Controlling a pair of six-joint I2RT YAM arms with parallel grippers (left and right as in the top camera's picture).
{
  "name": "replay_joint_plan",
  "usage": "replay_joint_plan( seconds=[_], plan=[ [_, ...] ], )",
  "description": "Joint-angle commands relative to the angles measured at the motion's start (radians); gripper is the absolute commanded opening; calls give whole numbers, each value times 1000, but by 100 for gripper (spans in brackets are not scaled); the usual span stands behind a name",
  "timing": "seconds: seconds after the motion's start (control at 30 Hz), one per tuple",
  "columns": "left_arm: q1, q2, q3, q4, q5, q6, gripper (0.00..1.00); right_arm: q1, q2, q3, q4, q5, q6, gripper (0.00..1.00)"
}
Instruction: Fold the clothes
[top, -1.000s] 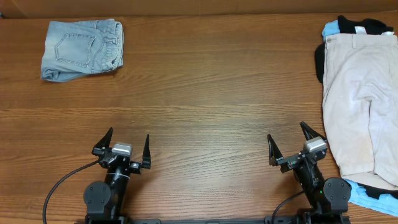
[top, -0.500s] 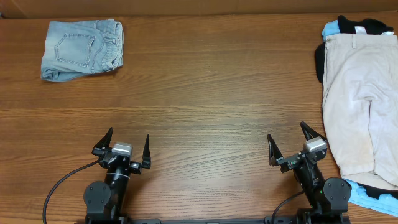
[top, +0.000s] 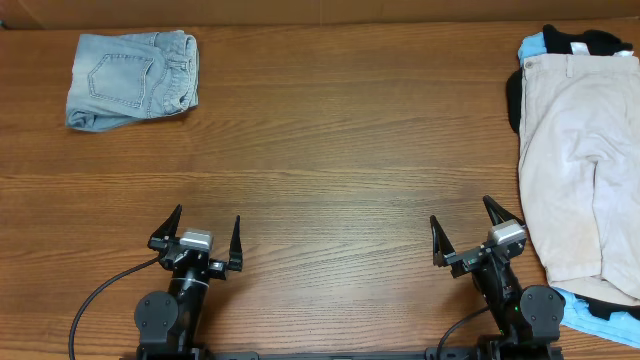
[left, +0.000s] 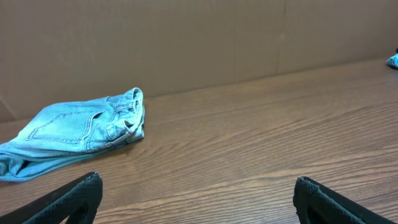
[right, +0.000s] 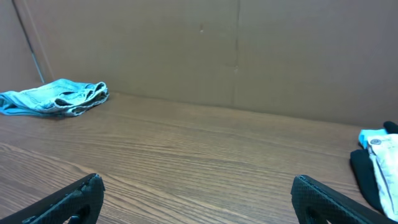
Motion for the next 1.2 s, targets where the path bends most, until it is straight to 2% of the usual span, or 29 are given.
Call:
replay_joint_plan(
  seconds=[0.0,0.1,0.53,0.77,1.03,1.17],
  plan=[
    [-6,-10,-5,-1,-23,-10,100,5,-12,-11,5,26,3,100],
    [-6,-10,-5,-6,-72,6,100,5,-12,-11,5,24,3,100],
    [-6,-10,-5,-6,-74,6,100,5,-12,-10,19,23,4,100],
    [-6,-10,-5,0,-64,4,100,5,-12,-10,145,23,4,100],
    [-6,-10,48,53,-62,-76,100,5,-12,-8,403,23,153,100],
    [-6,-10,128,45,-63,-76,100,5,-12,20,412,23,166,100]
  ],
)
